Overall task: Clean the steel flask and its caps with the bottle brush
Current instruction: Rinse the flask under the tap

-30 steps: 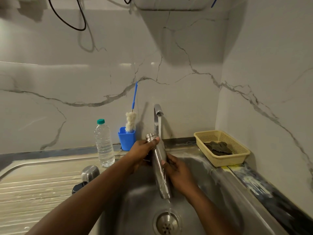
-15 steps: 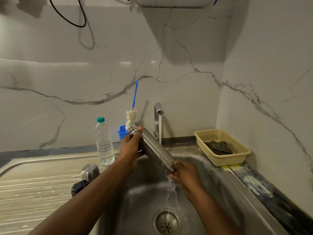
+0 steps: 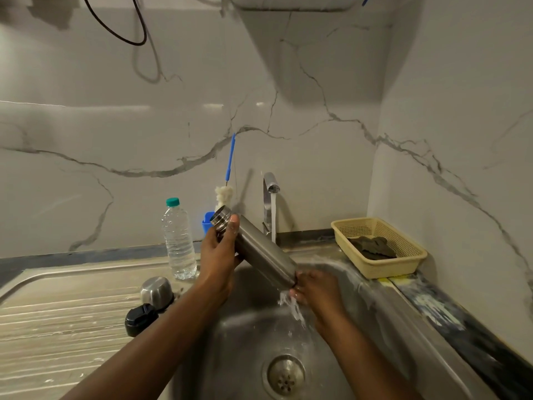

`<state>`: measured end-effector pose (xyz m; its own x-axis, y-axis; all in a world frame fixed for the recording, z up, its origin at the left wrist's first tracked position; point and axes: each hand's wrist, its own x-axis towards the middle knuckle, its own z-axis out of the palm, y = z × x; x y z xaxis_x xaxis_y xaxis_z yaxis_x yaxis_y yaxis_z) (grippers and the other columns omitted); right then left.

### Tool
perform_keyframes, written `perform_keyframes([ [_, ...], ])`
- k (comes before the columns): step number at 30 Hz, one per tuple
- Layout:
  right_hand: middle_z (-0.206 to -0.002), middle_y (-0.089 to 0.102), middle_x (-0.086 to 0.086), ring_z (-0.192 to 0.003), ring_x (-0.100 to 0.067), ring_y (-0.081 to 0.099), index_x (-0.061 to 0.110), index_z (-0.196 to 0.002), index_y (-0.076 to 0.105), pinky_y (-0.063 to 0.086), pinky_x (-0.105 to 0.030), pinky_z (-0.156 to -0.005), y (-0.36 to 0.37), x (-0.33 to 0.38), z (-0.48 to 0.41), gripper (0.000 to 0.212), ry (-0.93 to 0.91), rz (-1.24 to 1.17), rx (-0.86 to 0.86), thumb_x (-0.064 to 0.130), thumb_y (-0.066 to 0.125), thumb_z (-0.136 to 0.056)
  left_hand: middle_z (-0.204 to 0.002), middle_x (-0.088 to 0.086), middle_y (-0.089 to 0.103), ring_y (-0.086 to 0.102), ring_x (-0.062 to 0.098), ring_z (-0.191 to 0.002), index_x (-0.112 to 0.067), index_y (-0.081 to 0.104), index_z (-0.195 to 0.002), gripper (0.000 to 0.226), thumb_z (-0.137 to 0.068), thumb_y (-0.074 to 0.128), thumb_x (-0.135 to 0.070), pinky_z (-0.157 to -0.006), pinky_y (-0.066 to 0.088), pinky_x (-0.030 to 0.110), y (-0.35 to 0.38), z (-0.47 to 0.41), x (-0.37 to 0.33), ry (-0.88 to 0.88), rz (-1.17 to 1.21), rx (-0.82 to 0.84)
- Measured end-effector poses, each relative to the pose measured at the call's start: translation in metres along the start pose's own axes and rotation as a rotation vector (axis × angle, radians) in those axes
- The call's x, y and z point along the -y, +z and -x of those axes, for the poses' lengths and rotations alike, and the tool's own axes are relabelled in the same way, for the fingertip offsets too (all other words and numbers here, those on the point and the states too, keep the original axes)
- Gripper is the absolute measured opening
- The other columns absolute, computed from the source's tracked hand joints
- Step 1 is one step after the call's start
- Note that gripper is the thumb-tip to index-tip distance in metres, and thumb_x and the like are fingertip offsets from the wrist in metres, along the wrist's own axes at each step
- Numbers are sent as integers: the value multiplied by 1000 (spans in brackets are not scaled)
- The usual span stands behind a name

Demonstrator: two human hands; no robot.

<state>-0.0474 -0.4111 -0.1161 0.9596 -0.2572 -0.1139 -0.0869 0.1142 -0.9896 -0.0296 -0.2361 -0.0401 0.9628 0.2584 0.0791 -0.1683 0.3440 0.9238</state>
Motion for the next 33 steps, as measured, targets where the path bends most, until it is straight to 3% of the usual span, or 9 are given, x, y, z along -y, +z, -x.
perform_keyframes([
  [3, -101, 77, -11, -97, -29, 75, 18, -98, 75, 62, -45, -93, -1, 0, -2, 13, -34, -23, -18, 13, 64, -101, -137, 10, 58, 58, 35, -131, -22, 48, -154, 71, -91, 70, -47, -105, 54, 61, -1, 0, -1, -10, 57, -40],
  [9, -120, 66, -23, -117, -37, 68, 16, -109, 57, 59, -43, -96, 9, -1, 4, 22, 258, -326, 229, 37, 51, -108, -138, 11, 57, 57, 36, -130, -22, 47, -155, 64, -98, 67, -41, -105, 53, 62, 1, 2, 2, -62, 102, -43],
  [12, -113, 72, -24, -103, -34, 75, 14, -110, 62, 64, -43, -87, 7, -2, 2, 29, 202, -166, 148, 42, 54, -106, -138, 11, 57, 58, 37, -130, -22, 46, -156, 65, -97, 68, -41, -105, 53, 63, -3, 1, 4, -75, 115, -50],
  [16, -110, 73, -13, -100, -27, 73, 17, -110, 70, 59, -48, -97, 4, -1, -5, 22, -14, -1, 29, 34, 59, -104, -141, 12, 56, 58, 38, -130, -21, 43, -158, 71, -96, 70, -42, -106, 51, 66, -8, -1, 6, -92, 151, -58],
  [20, -128, 64, -18, -118, -32, 65, 14, -131, 60, 51, -47, -110, 7, -2, -8, 27, 113, -325, 144, 25, 56, -107, -142, 13, 56, 57, 39, -131, -21, 43, -158, 72, -95, 71, -42, -107, 50, 66, -7, 1, 9, -93, 159, -58],
  [24, -120, 67, -21, -108, -32, 72, 13, -119, 60, 61, -41, -93, 7, -2, 2, 26, 202, -226, 199, 36, 51, -109, -139, 12, 57, 59, 37, -128, -21, 47, -154, 66, -95, 71, -41, -106, 52, 65, -13, 0, 12, -100, 158, -56],
  [27, -108, 72, -15, -95, -25, 74, 16, -111, 65, 63, -31, -73, 7, 0, 7, 31, 62, 40, 124, 40, 45, -110, -136, 11, 58, 59, 36, -126, -21, 48, -153, 64, -96, 69, -41, -105, 52, 64, -17, 0, 15, -103, 172, -65],
  [31, -102, 74, -9, -89, -22, 70, 21, -101, 73, 63, -46, -83, 1, -1, -1, 22, -178, 229, -95, 27, 53, -107, -139, 13, 57, 59, 37, -128, -22, 47, -154, 67, -95, 70, -42, -104, 53, 66, -15, 1, 17, -98, 165, -50],
  [33, -112, 70, -2, -94, -18, 67, 26, -111, 72, 61, -41, -76, 1, 3, -1, 21, -203, 165, -72, 29, 52, -108, -137, 11, 59, 60, 36, -127, -20, 51, -150, 60, -97, 69, -41, -105, 52, 65, -13, 1, 15, -101, 165, -35],
])
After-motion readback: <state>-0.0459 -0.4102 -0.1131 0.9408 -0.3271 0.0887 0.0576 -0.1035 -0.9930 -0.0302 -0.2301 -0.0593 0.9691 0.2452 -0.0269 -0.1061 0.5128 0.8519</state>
